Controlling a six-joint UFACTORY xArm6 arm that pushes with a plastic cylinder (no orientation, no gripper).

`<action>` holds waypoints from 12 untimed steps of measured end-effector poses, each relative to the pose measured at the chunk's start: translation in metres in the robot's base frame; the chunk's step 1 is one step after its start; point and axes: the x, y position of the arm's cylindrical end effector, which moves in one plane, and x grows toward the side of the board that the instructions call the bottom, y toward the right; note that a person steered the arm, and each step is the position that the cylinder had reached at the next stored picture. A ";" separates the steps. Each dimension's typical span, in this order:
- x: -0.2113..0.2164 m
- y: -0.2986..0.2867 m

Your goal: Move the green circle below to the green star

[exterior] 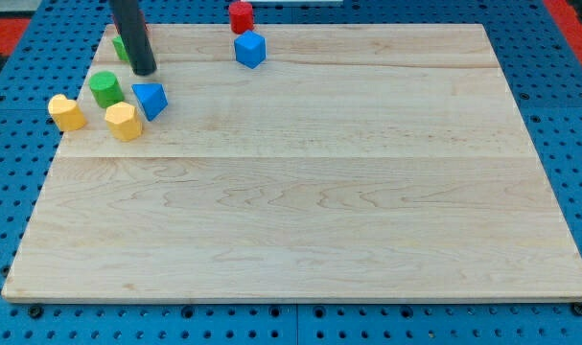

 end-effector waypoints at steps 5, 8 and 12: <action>0.159 -0.062; 0.102 -0.079; 0.100 -0.074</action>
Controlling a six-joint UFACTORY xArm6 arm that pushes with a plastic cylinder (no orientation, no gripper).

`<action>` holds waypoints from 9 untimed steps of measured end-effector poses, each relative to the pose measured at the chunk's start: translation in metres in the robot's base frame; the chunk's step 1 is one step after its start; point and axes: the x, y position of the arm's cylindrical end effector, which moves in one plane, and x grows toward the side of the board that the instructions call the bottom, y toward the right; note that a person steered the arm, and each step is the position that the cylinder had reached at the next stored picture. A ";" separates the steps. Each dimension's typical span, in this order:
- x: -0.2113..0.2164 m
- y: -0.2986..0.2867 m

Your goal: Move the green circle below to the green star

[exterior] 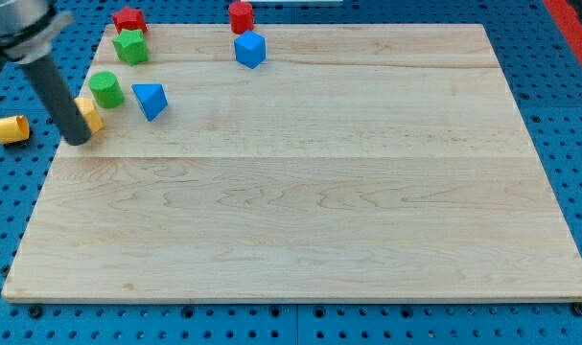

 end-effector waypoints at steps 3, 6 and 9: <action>-0.025 0.020; -0.045 -0.041; -0.069 0.002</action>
